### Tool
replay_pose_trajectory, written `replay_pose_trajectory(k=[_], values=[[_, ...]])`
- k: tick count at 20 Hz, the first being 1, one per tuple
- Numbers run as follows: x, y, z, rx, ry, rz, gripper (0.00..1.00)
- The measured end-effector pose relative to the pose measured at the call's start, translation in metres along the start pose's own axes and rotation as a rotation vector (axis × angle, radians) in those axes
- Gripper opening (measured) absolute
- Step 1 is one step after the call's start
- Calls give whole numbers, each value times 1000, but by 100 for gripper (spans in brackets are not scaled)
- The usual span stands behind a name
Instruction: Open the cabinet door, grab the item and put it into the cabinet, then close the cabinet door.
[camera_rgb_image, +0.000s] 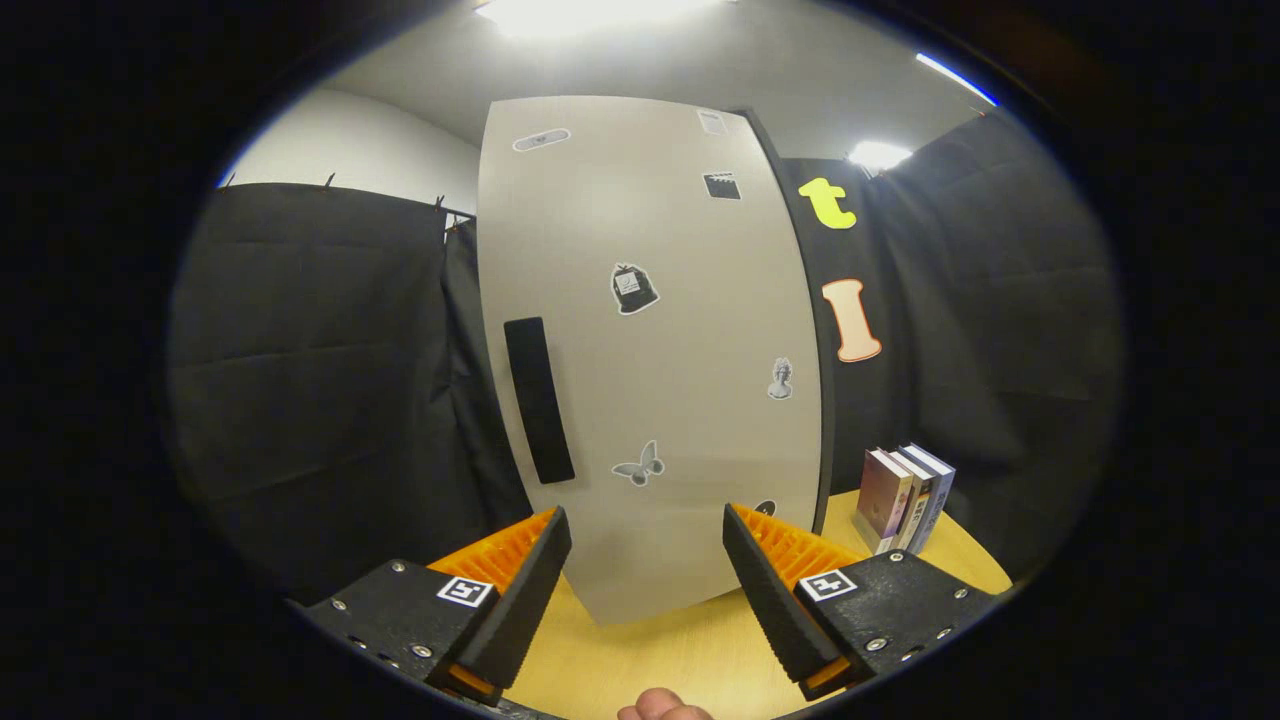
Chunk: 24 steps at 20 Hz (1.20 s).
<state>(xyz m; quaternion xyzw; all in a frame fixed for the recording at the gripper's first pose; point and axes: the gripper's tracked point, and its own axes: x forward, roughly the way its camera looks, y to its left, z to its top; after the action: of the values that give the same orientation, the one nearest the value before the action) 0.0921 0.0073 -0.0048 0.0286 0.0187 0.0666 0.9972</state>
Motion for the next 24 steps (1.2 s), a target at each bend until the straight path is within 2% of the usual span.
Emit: replay_pose_trajectory(k=[5,24], values=[[-1,-1,-1,-23,-1,-63,95],[7,-5,6,-25,1,-91,95]])
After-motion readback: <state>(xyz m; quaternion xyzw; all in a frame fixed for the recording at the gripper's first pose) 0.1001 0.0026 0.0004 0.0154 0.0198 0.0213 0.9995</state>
